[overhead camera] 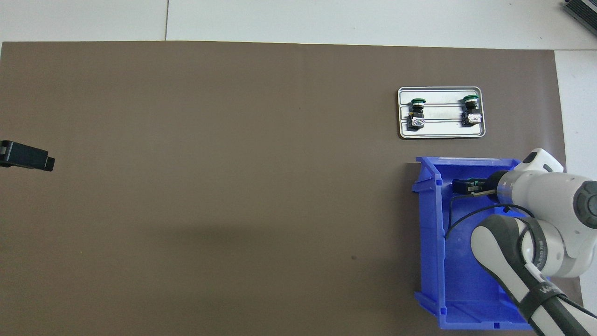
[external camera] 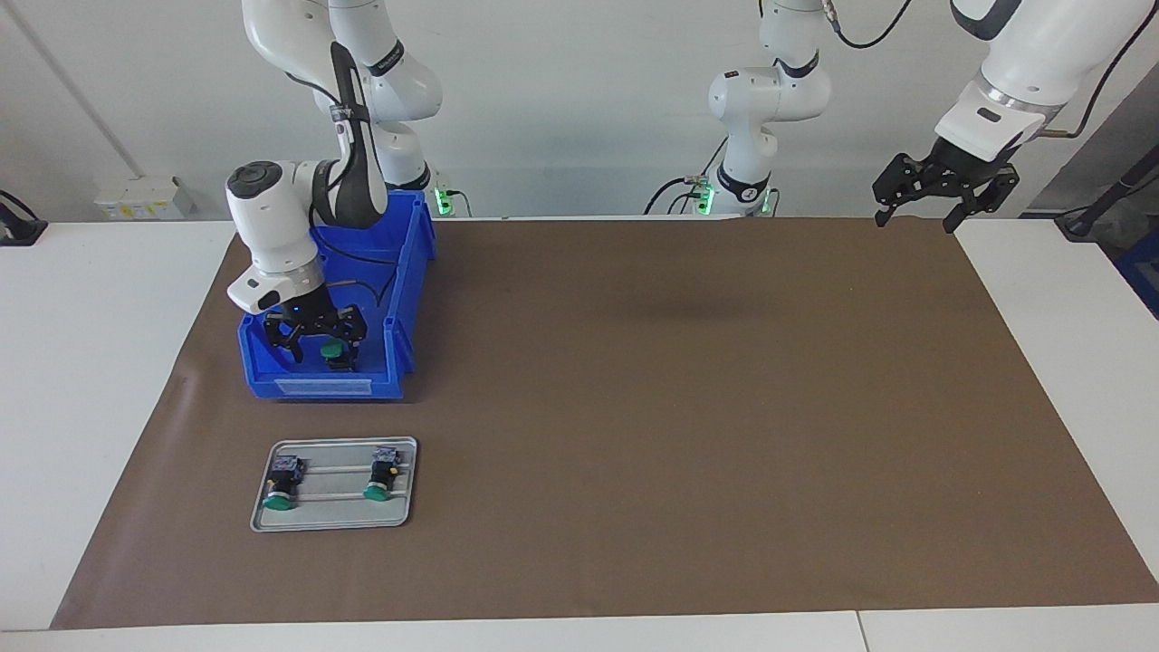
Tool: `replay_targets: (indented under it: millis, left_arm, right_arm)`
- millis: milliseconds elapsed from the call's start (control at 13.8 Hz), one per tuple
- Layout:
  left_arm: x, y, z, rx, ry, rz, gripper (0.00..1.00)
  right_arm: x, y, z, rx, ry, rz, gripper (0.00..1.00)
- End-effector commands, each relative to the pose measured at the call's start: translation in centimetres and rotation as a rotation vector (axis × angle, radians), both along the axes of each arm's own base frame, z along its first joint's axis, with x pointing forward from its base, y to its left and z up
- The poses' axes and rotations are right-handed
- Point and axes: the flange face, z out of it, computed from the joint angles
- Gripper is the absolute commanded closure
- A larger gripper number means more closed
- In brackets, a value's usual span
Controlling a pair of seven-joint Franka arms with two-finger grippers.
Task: Place and press button with both arms
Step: 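Open the right gripper and withdraw it from the bin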
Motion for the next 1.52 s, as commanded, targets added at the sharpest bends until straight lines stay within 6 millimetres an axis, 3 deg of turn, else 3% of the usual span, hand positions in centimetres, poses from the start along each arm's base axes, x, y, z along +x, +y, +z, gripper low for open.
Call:
replay_targets:
  millis: [0,434,795,1012,1229,1446]
  left_arm:
    - [-0.6,0.1,0.1,-0.002,0.004,0.007,0.0]
    - [-0.6,0.1,0.1,-0.002,0.004,0.007,0.0]
    - [-0.6,0.1,0.1,-0.002,0.004,0.007,0.0]
    - [-0.6,0.1,0.1,-0.002,0.004,0.007,0.0]
    - [-0.6,0.1,0.1,-0.002,0.004,0.007,0.0]
    - [-0.6,0.1,0.1,-0.002,0.004,0.007,0.0]
  right_arm:
    - [0.9,0.4,5.1,0.032,0.018,-0.044,0.01]
    - [3.8,0.7,15.6,0.052,0.097,-0.107,0.0]
    - [4.0,-1.2,25.3,0.016,0.146,-0.145,0.0]
    - [3.3,-2.3,30.1,-0.031,0.149,-0.159,0.0]
    - [3.3,-3.7,31.1,-0.007,0.193,-0.193,0.0]
    - [2.7,-2.7,29.8,0.008,0.237,-0.183,0.0]
